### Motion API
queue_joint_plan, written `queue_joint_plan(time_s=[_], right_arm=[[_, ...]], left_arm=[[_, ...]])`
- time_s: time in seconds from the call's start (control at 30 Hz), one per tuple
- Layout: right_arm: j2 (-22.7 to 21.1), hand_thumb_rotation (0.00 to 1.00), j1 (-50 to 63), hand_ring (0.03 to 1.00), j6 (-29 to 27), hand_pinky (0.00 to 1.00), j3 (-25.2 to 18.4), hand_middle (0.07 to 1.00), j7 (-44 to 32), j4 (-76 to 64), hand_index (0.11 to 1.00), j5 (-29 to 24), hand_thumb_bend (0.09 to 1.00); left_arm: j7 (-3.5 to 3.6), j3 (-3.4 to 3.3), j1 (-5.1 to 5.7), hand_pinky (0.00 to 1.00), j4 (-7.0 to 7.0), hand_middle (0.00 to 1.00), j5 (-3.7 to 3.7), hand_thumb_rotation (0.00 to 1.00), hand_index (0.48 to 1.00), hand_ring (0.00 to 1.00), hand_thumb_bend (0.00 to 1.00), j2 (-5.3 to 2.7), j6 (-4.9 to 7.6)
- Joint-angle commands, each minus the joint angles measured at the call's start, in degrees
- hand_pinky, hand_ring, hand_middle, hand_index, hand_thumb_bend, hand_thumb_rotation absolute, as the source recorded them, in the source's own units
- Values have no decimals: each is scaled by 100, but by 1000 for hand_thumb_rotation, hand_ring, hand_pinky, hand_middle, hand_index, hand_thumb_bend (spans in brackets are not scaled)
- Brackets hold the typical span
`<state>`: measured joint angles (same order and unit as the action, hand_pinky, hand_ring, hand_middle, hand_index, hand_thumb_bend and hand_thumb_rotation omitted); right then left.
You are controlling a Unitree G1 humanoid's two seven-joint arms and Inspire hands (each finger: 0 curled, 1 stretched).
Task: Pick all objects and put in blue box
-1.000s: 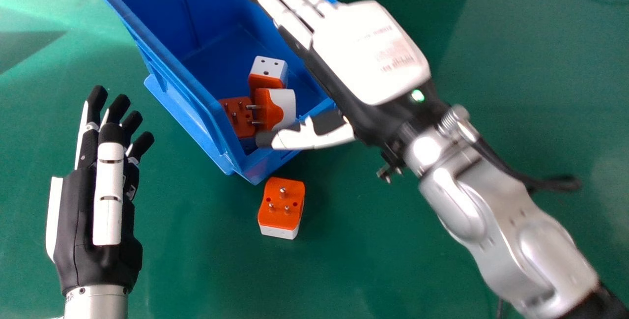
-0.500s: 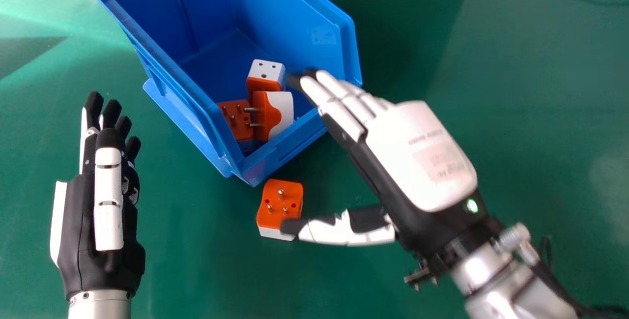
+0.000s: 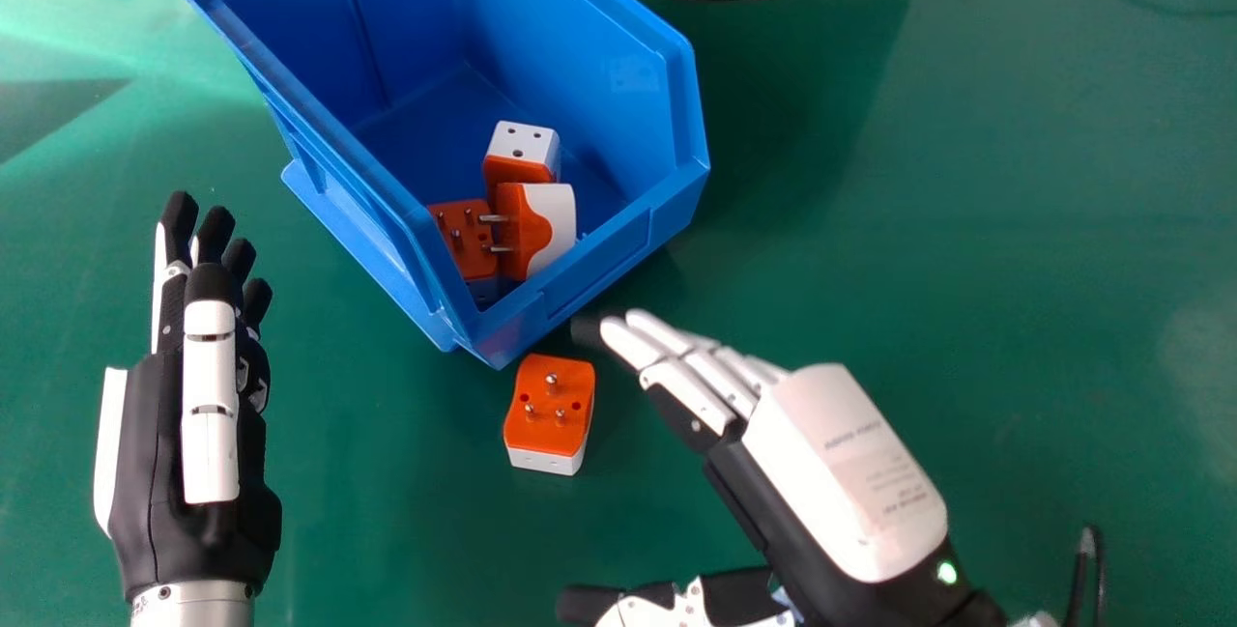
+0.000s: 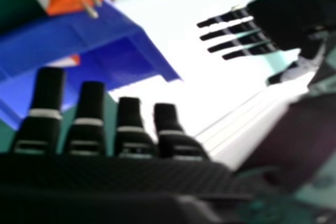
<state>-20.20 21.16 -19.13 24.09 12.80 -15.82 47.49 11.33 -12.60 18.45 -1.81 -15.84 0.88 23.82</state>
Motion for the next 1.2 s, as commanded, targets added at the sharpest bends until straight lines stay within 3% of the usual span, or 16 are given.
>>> queue_joint_plan(time_s=[0.0, 0.13, 0.4, 0.57, 0.8, 0.9, 1.17], right_arm=[[215, 515, 32, 783, 94, 652, 26, 838, -59, 26, 841, -216, 546], [519, 504, -9, 778, 304, 654, 66, 829, -130, 240, 831, -360, 556], [1136, 486, -279, 768, 908, 655, 147, 816, -147, 593, 816, -299, 578], [1372, 460, -489, 759, 1235, 652, 218, 808, -71, 782, 808, -176, 583], [1468, 409, -898, 742, 1310, 635, 334, 791, 356, 1282, 792, 37, 596], [1495, 397, -1028, 741, 1387, 630, 370, 788, 438, 1401, 791, 98, 604], [1542, 395, -1301, 745, 1593, 634, 464, 790, 463, 1669, 801, 71, 617]], left_arm=[[42, -13, 20, 1000, -141, 990, -27, 872, 1000, 988, 376, 39, 70], [-4, -14, -5, 1000, -134, 992, 0, 877, 1000, 991, 368, 18, 61], [6, -22, -65, 1000, -120, 996, -57, 869, 1000, 996, 364, 28, 10], [-1, -22, -71, 1000, -114, 994, -8, 866, 1000, 991, 364, 52, 5], [67, -34, -114, 1000, -49, 993, -58, 842, 1000, 989, 401, 66, 49], [55, -39, -106, 1000, -69, 994, -25, 837, 1000, 990, 406, 75, 41], [12, -37, -108, 1000, -99, 993, -24, 829, 1000, 989, 411, 51, -16]])
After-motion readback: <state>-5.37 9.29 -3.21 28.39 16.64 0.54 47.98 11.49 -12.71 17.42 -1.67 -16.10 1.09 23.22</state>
